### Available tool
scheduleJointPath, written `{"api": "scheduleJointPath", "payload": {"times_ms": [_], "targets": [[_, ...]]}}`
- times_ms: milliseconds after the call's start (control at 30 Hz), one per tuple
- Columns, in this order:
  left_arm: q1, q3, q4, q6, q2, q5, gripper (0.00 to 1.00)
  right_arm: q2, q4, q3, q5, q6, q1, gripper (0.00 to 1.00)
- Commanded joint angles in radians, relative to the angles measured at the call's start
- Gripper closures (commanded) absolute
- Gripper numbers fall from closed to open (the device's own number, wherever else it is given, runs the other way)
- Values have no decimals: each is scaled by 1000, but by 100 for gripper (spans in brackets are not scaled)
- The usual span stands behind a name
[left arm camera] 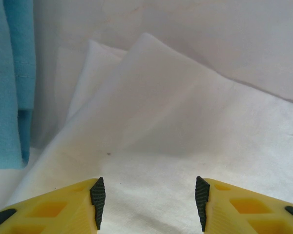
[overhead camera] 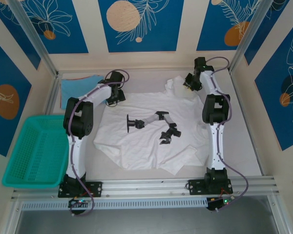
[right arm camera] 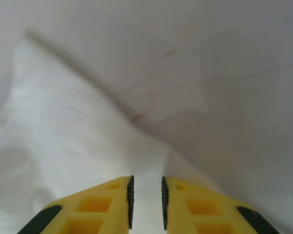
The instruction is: Fold and stack the t-shirts
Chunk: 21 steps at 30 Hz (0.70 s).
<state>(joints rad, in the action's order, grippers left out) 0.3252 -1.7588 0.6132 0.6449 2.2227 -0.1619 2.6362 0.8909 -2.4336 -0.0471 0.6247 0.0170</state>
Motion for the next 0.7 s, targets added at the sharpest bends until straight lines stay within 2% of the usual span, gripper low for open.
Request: {"api": "scheduleJointPath", "payload": {"times_ms": [0,100,200,333,533,667], "targets": [[-7,-3,-2,-9,12,2,46,40,57,-10,50,74,67,74],[-13,-20,-4,2,37,28,47,57,48,-33,111,90,100,74],[-12,-38,-12,0,51,60,47,57,72,-58,120,78,110,76],[-12,-79,12,-14,70,43,46,-34,10,37,112,80,103,76],[-12,-153,20,-64,83,76,47,-122,-66,88,170,35,51,75],[-12,-214,33,-114,101,89,49,-104,-71,57,188,27,10,77]]}}
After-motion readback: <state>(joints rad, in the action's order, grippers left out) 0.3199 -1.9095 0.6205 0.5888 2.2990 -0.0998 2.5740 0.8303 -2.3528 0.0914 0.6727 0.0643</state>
